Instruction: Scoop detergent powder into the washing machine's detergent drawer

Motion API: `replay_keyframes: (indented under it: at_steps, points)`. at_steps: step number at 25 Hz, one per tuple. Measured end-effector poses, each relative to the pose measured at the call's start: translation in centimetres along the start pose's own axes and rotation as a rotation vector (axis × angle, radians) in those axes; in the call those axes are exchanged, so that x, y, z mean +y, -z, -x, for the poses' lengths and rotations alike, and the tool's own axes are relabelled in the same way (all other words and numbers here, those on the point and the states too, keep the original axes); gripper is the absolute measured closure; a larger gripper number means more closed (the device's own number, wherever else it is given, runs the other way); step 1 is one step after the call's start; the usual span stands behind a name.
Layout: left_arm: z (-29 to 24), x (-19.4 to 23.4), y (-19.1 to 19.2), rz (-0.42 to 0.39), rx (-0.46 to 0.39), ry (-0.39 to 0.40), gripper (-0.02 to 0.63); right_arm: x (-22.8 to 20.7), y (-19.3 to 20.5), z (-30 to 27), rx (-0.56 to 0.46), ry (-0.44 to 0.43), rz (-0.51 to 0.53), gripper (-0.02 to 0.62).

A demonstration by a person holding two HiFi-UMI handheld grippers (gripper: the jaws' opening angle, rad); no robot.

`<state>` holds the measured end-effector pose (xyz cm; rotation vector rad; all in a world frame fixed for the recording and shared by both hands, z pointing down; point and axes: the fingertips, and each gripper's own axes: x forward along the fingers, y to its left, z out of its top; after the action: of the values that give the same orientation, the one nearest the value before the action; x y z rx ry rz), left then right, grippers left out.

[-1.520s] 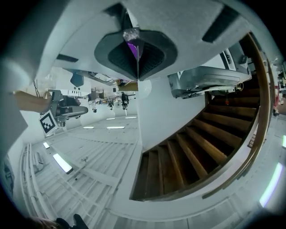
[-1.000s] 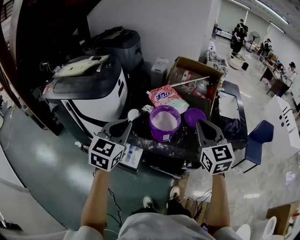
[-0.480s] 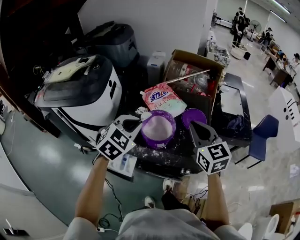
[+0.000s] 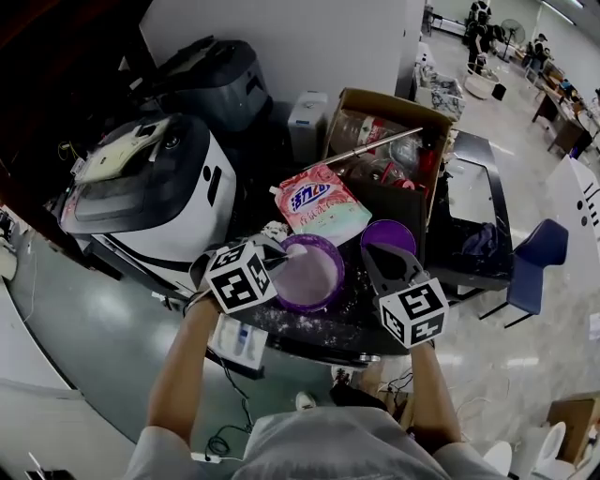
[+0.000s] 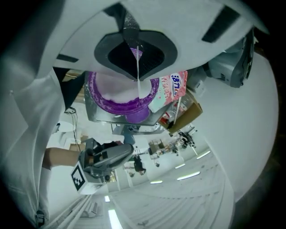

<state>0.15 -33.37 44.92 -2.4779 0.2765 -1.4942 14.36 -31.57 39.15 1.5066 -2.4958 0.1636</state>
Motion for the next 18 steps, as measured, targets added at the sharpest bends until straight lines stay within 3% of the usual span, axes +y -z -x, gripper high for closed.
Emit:
replay_keyframes:
  at_steps: [6, 14, 18]
  points:
    - [-1.7, -0.1, 0.9, -0.062, 0.147, 0.165, 0.591, -1.6, 0.6, -1.2, 0.007, 0.001, -0.019, 0.591]
    - [-3.9, -2.2, 1.9, -0.224, 0.368, 0.382, 0.591, -1.9, 1.6, -2.2, 0.025, -0.017, -0.023, 0.591]
    - [-4.7, -3.0, 2.6, -0.267, 0.477, 0.475, 0.591, -1.8, 2.1, -2.3, 0.033, -0.024, -0.023, 0.591]
